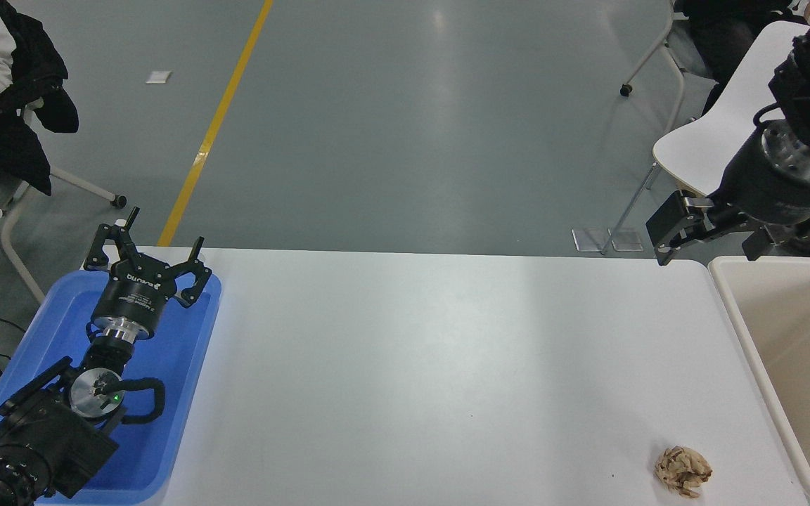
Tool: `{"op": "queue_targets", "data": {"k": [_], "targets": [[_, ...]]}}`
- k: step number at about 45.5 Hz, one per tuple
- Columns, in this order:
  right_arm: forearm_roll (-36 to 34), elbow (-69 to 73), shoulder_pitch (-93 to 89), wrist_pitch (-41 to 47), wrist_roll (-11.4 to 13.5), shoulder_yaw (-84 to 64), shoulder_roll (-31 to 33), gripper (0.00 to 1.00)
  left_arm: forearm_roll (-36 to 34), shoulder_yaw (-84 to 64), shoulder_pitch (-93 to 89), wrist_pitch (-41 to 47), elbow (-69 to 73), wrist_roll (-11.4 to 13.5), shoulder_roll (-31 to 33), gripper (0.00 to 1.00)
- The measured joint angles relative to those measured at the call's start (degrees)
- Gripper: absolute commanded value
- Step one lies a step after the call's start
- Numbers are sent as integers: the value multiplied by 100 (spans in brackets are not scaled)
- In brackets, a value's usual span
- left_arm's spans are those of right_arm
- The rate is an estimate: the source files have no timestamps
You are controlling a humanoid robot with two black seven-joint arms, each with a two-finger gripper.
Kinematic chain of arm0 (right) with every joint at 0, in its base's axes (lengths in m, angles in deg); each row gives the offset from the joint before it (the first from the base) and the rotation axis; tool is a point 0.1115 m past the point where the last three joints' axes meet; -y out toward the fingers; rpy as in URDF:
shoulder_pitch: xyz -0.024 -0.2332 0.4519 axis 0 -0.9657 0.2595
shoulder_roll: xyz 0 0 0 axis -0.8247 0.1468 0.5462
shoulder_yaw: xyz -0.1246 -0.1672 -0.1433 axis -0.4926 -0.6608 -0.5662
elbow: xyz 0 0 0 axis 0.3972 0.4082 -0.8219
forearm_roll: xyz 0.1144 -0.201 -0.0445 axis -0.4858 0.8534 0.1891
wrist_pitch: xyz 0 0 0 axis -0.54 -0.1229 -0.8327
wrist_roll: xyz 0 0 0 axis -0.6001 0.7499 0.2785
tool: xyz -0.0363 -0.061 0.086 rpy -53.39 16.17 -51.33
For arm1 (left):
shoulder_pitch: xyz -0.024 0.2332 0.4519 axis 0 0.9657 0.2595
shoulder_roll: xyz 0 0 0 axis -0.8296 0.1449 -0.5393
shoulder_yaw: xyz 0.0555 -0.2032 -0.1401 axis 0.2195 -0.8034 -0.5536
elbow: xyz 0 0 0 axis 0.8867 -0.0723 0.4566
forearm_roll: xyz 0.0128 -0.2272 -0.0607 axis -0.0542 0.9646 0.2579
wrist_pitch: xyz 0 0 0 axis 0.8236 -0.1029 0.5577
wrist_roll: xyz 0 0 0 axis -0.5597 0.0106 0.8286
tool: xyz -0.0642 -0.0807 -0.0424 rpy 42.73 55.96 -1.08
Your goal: Pick up paper ball place in dustbin
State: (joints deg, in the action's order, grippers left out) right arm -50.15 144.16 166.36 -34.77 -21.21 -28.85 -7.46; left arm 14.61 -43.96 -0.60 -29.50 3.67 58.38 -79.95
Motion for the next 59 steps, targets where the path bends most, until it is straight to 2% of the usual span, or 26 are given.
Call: {"op": "queue_targets", "data": {"k": [25, 41, 45, 51, 59], "targets": [[-45, 26, -131, 0, -2, -254, 120, 100, 1, 0, 0, 0, -2, 0, 0, 100], [24, 73, -1434, 0, 3, -67, 516, 100, 1, 0, 1, -5, -2, 0, 1, 100], [80, 60, -1754, -23, 11, 27, 647, 94, 1, 0, 1, -6, -2, 0, 1, 100], [351, 51, -2301, -384, 19, 161, 810, 94, 0, 1, 1, -7, 0, 4, 0, 100], [929, 37, -3263, -1343, 23, 554, 1181, 94, 1, 1, 6, -4, 1, 8, -4, 100]]}}
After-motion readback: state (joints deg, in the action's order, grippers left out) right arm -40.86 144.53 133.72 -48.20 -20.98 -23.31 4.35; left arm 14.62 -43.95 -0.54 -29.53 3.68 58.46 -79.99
